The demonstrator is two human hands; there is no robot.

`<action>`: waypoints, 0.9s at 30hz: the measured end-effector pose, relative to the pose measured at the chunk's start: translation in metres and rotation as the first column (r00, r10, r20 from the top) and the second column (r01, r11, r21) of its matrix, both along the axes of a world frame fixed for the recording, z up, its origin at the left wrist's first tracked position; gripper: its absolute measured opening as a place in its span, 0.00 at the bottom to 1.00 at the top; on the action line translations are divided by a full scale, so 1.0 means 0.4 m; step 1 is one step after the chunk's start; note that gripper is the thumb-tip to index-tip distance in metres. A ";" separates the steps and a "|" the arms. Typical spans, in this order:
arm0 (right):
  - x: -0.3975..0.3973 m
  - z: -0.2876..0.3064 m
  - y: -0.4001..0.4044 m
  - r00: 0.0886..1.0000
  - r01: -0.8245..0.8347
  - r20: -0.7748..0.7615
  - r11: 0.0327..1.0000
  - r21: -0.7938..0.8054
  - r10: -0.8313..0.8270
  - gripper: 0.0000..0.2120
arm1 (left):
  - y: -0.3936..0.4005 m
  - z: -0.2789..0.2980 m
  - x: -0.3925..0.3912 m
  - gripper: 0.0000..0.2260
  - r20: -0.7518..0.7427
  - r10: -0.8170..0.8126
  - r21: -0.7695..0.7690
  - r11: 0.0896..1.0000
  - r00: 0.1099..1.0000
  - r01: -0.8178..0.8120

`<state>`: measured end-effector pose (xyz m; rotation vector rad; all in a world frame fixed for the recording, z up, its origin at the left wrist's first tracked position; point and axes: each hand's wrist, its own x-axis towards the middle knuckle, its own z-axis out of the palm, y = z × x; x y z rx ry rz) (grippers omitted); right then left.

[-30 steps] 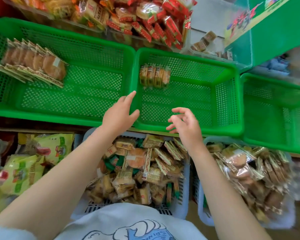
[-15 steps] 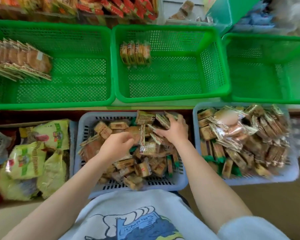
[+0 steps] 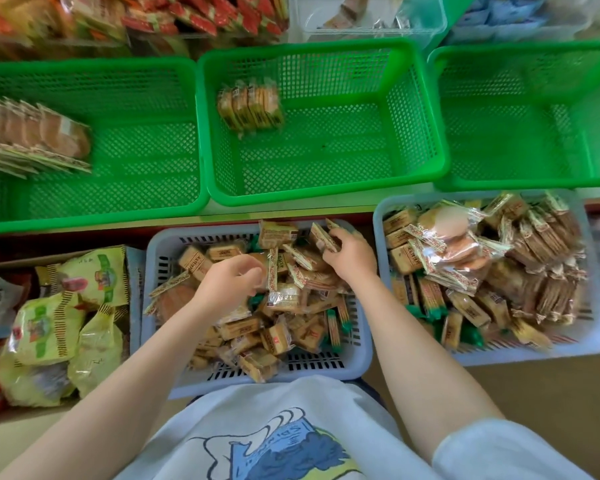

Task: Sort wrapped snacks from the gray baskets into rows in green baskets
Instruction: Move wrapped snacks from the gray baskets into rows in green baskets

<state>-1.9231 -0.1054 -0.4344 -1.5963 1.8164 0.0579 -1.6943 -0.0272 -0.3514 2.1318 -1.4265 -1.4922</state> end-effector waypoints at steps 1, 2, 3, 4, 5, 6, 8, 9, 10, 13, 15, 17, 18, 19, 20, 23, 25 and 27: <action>-0.007 0.012 -0.001 1.000 0.018 0.021 1.000 -0.017 -0.018 0.24 | 0.001 0.001 -0.008 0.08 -0.004 0.015 0.009 1.000 1.000 -0.015; -0.015 0.028 -0.001 0.998 0.042 0.055 0.998 -0.041 -0.039 0.23 | 0.001 0.002 -0.016 0.08 -0.010 0.033 0.018 0.999 0.999 -0.033; -0.025 0.045 0.000 0.993 0.071 0.104 0.995 -0.067 -0.064 0.21 | 0.001 0.001 -0.024 0.08 -0.016 0.049 0.026 0.998 0.999 -0.048; -0.038 0.065 0.004 0.981 0.102 0.172 0.991 -0.087 -0.086 0.19 | -0.001 -0.001 -0.032 0.09 -0.020 0.064 0.033 0.997 0.998 -0.064; -0.052 0.090 0.011 0.960 0.133 0.261 0.986 -0.096 -0.105 0.17 | -0.004 -0.003 -0.041 0.09 -0.031 0.089 0.043 0.995 0.996 -0.088; -0.066 0.116 0.019 0.925 0.173 0.357 0.981 -0.083 -0.133 0.14 | -0.010 -0.004 -0.052 0.09 -0.049 0.125 0.057 0.991 0.991 -0.123; -0.091 0.161 0.035 0.801 0.257 0.554 0.966 0.024 -0.227 0.12 | -0.025 -0.008 -0.076 0.12 -0.134 0.227 0.095 0.972 0.965 -0.216; -0.101 0.173 0.041 0.702 0.293 0.647 0.949 0.119 -0.297 0.12 | -0.033 -0.002 -0.092 0.18 -0.188 0.281 0.122 0.958 0.941 -0.261; -0.106 0.180 0.045 0.588 0.310 0.715 0.922 0.233 -0.378 0.11 | -0.043 0.002 -0.107 0.28 -0.243 0.332 0.159 0.941 0.911 -0.300; -0.116 0.184 0.049 0.399 0.220 0.772 0.869 0.443 -0.495 0.13 | -0.064 0.018 -0.154 0.39 -0.432 0.455 0.272 0.889 0.779 -0.368; -0.123 0.189 0.042 0.384 0.174 0.772 0.861 0.478 -0.506 0.13 | -0.073 0.023 -0.172 0.33 -0.532 0.528 0.307 0.849 0.663 -0.430; -0.133 0.197 0.032 0.377 0.138 0.777 0.860 0.491 -0.505 0.13 | -0.073 0.032 -0.182 0.29 -0.564 0.556 0.307 0.827 0.610 -0.471; -0.136 0.206 0.026 0.386 0.128 0.778 0.864 0.487 -0.496 0.13 | -0.072 0.036 -0.184 0.28 -0.571 0.558 0.306 0.825 0.603 -0.475; -0.139 0.214 0.022 0.398 0.125 0.780 0.871 0.475 -0.483 0.13 | -0.072 0.039 -0.187 0.26 -0.585 0.558 0.310 0.825 0.589 -0.473; -0.138 0.224 0.019 0.396 0.135 0.784 0.875 0.465 -0.478 0.13 | -0.073 0.042 -0.186 0.24 -0.597 0.560 0.316 0.822 0.575 -0.473; -0.124 0.259 0.019 0.349 0.197 0.805 0.877 0.437 -0.480 0.13 | -0.083 0.057 -0.187 0.17 -0.630 0.522 0.294 0.845 0.575 -0.446; -0.104 0.279 0.023 0.337 0.252 0.813 0.878 0.408 -0.474 0.09 | -0.091 0.069 -0.182 0.13 -0.637 0.492 0.272 0.864 0.594 -0.424; -0.077 0.299 0.031 0.332 0.294 0.818 0.875 0.383 -0.470 0.06 | -0.100 0.088 -0.171 0.16 -0.675 0.471 0.262 0.872 0.568 -0.413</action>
